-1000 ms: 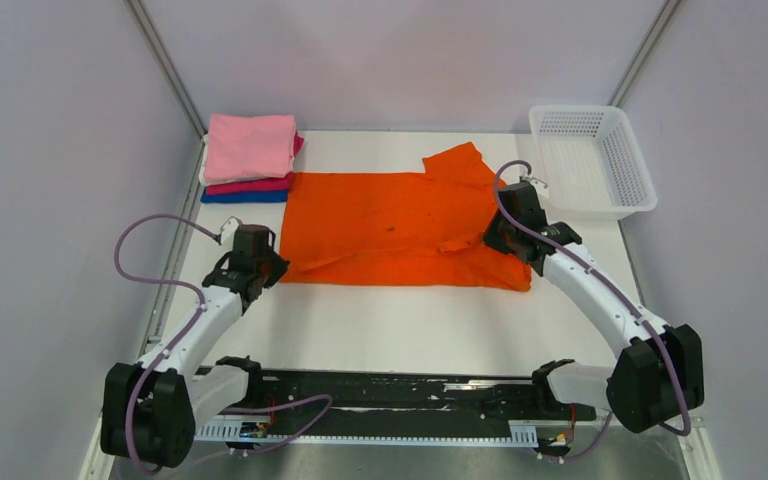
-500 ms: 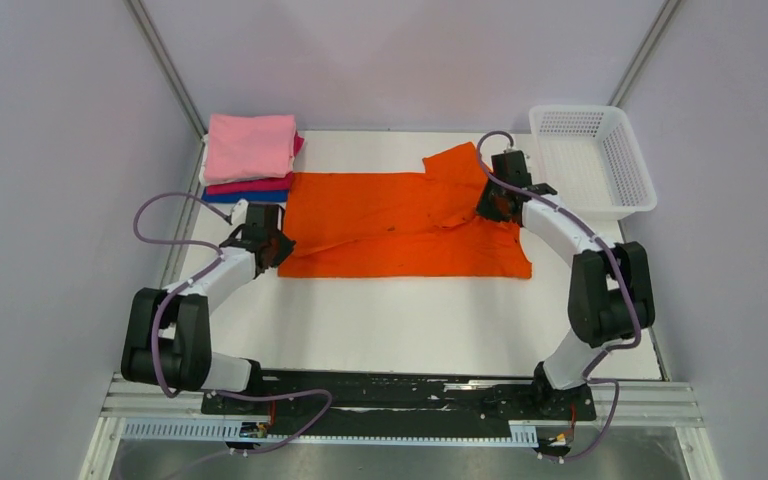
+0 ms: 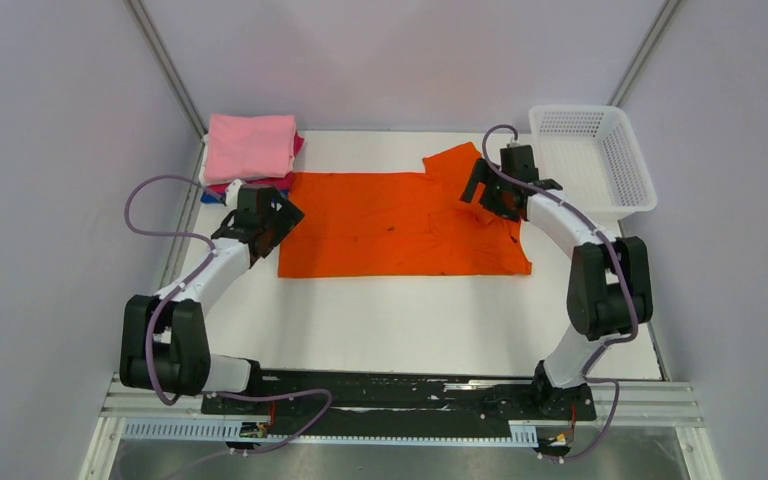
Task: Fold and stack the t-shirts
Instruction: Fold the flattened tshirt in 1/3 of the way
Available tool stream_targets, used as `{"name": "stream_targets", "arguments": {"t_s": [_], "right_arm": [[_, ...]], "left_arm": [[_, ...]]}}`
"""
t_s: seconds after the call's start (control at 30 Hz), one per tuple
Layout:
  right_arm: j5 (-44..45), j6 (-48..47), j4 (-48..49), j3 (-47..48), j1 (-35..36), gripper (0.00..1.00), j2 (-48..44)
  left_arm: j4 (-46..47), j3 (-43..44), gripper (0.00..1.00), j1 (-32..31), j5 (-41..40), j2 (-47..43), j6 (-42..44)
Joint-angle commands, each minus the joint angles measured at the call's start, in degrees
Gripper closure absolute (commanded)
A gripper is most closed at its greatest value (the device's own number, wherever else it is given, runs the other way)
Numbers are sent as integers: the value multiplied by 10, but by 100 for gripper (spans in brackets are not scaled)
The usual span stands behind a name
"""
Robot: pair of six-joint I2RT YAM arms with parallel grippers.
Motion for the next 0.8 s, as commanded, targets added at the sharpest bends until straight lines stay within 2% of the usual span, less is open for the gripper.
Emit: {"name": "stream_targets", "arguments": {"t_s": [0.0, 0.1, 0.23, 0.33, 0.53, 0.67, 0.77], "right_arm": [[-62, 25, 16, -98, 6, 0, -83], [-100, 31, 53, -144, 17, 0, -99], [-103, 33, 85, -129, 21, 0, -56], [-63, 29, 108, -81, 21, 0, 5], [76, 10, 141, 65, 13, 0, 140], [102, -34, 143, 161, 10, 0, 189], [92, -52, 137, 171, 12, 0, 174]], "left_arm": [[41, -11, 0, -3, 120, -32, 45], [60, -20, 0, -18, 161, -16, 59], [91, -27, 0, -26, 200, 23, 64], [106, -29, 0, -27, 206, 51, 66], [89, -21, 0, -26, 186, 87, 85], [69, -13, 0, -26, 169, 91, 98], [56, -5, 0, -26, 161, 87, 105]]}}
